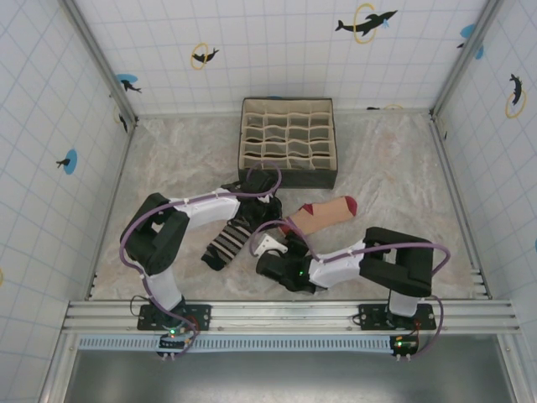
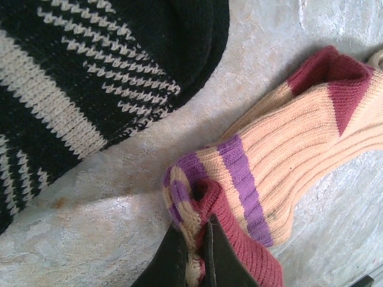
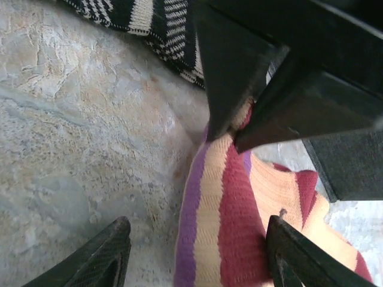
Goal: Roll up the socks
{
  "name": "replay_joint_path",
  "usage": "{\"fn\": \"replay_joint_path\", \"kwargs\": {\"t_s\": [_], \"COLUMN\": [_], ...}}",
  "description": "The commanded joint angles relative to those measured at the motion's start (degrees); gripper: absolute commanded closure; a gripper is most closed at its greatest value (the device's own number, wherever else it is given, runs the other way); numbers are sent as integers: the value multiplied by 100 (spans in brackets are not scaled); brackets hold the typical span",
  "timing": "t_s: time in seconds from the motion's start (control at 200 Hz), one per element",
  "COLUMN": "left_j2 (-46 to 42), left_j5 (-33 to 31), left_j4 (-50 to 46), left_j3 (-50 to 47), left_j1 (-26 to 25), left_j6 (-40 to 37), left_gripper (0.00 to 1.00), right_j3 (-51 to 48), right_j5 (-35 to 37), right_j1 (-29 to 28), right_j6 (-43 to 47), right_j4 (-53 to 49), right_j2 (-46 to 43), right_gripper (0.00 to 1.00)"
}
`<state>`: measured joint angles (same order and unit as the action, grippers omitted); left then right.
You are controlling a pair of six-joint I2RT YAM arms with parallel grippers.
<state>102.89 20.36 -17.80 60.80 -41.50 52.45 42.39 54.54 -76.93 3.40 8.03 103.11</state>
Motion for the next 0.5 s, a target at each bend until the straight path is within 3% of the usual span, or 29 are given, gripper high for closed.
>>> {"fn": "replay_joint_path", "kwargs": {"t_s": [0.0,0.055,0.195,0.285,0.385,0.435,0.495], "left_j2": [82,81,-19,-152,-249,-314,-403], "left_j5": [87,96,124,144,232,262,268], "left_j4": [-165,-155,-32,154,318,398,492], "left_j3": [-1,-28,-156,-323,-437,-437,-617], "left_j1": [45,45,84,164,279,321,352], "left_j6": [-112,-112,-75,40,129,164,204], "left_gripper": [100,100,100,98,83,63,47], "right_j3": [233,265,240,81,-112,-240,-354], "right_j5": [401,412,97,-129,-482,-643,-876], "right_j1": [-24,-25,63,107,192,251,321], "right_j6": [47,-64,-512,-733,-945,-1043,-1138], "right_j4": [319,298,54,19,46,66,75], "right_j2": [287,378,426,319,139,42,-54], "right_gripper": [41,47,85,97,100,100,100]}}
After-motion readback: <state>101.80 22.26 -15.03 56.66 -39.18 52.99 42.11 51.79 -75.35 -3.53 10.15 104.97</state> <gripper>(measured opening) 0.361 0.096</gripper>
